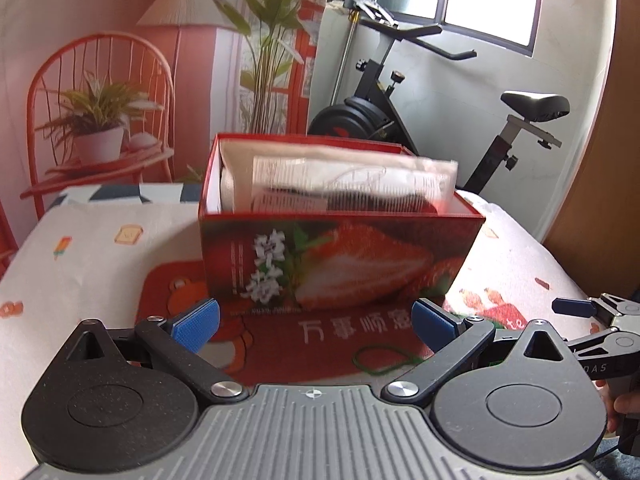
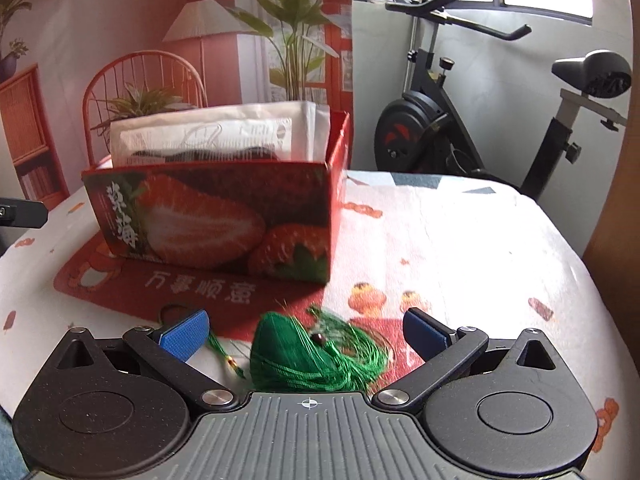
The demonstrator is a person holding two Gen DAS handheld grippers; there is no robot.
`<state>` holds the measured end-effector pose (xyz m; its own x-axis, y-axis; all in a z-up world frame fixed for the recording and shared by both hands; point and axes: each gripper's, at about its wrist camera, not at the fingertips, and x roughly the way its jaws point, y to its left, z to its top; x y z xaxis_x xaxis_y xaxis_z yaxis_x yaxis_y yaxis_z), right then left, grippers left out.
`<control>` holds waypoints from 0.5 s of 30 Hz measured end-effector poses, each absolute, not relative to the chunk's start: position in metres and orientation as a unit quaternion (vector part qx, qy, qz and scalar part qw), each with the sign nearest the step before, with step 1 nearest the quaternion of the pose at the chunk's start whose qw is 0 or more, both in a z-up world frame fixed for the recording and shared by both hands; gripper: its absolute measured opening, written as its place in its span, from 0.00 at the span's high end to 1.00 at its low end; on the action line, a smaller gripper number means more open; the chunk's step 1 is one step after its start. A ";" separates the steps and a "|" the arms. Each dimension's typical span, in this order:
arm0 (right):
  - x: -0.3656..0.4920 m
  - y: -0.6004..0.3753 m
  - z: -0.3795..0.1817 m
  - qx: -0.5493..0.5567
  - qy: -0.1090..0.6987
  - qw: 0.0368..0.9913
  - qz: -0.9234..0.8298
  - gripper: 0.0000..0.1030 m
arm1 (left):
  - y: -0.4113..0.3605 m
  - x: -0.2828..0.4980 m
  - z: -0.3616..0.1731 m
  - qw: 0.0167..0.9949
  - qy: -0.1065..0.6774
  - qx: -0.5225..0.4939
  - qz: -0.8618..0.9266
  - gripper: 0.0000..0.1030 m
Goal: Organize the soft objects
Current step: 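Reach both tools down to the green tasseled knit ball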
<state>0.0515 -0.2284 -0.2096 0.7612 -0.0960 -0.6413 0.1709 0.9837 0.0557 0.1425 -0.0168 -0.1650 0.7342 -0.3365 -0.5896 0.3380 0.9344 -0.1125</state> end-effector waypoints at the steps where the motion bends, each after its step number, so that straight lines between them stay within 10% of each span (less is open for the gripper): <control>1: 0.049 -0.230 -0.214 0.057 0.342 0.935 -0.075 0.01 | -0.017 0.142 -0.169 0.930 0.321 0.000 -0.181 0.00; 10: 0.046 -0.238 -0.237 0.073 0.366 0.925 -0.068 0.02 | -0.019 0.145 -0.194 0.920 0.347 -0.010 -0.180 0.00; 15: 0.054 -0.232 -0.251 0.067 0.392 0.916 -0.052 0.19 | -0.017 0.147 -0.203 0.916 0.360 -0.021 -0.176 0.00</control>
